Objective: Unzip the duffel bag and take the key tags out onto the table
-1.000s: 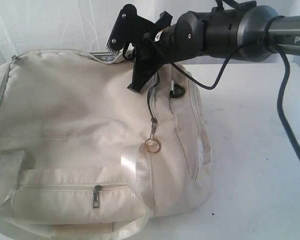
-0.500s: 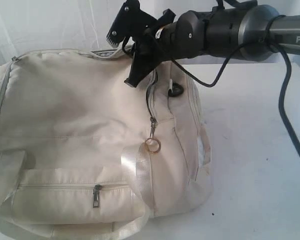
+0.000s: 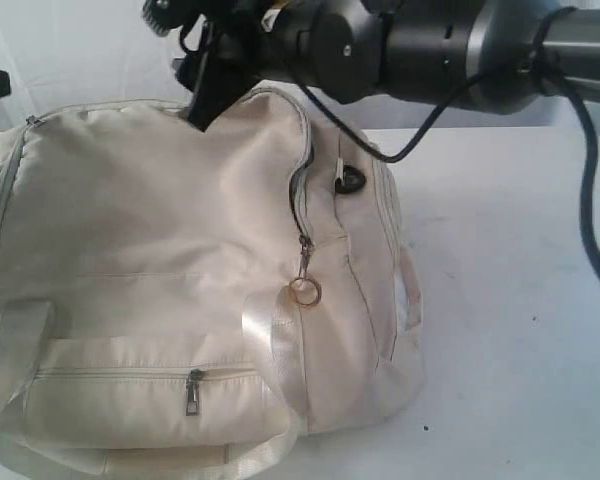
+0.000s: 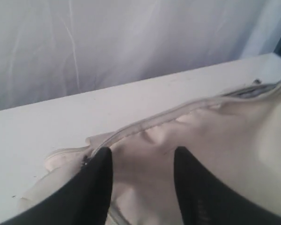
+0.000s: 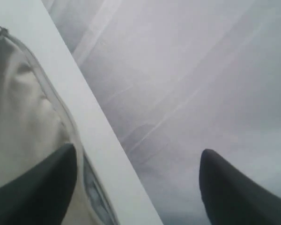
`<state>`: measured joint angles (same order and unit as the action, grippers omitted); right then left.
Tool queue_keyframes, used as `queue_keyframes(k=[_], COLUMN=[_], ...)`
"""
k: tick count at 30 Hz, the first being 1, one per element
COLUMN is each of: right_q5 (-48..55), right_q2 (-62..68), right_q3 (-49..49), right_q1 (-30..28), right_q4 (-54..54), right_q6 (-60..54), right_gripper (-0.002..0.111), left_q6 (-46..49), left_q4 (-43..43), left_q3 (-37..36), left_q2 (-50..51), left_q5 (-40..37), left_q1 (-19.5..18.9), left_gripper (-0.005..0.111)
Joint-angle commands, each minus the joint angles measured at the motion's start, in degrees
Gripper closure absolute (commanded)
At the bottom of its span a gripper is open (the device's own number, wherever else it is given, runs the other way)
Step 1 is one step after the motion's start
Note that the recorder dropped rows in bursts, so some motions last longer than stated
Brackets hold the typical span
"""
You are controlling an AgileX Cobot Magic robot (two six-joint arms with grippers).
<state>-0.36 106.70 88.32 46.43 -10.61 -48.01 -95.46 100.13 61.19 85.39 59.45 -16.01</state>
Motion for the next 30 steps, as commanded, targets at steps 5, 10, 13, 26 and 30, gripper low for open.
queue_keyframes(k=[5, 10, 13, 26, 30], right_q5=[-1.28, -1.40, -1.53, -3.55, -3.54], right_q2=[7.19, 10.99, 12.98, 19.95, 21.56], right_q3=[4.78, 8.57, 11.33, 17.14, 17.14], right_q1=[2.72, 2.94, 3.16, 3.83, 3.83], right_q4=[-0.06, -0.06, -0.06, -0.06, -0.06], right_q6=[4.99, 8.97, 10.18, 15.54, 17.93], right_gripper=[0.040, 0.040, 0.040, 0.040, 0.040], left_q6=[23.84, 34.95, 35.56, 38.86, 38.99], left_q4=[-0.18, -0.18, -0.18, -3.64, -4.57], left_q3=[-4.02, -4.02, -4.02, -3.90, -3.90], left_q2=[-0.71, -0.71, -0.71, 3.56, 3.66], left_q5=[-15.18, -23.47, -29.44, -28.39, -28.16], left_q1=[6.10, 8.56, 9.48, 12.88, 12.88], left_gripper=[0.055, 0.055, 0.054, 0.050, 0.050])
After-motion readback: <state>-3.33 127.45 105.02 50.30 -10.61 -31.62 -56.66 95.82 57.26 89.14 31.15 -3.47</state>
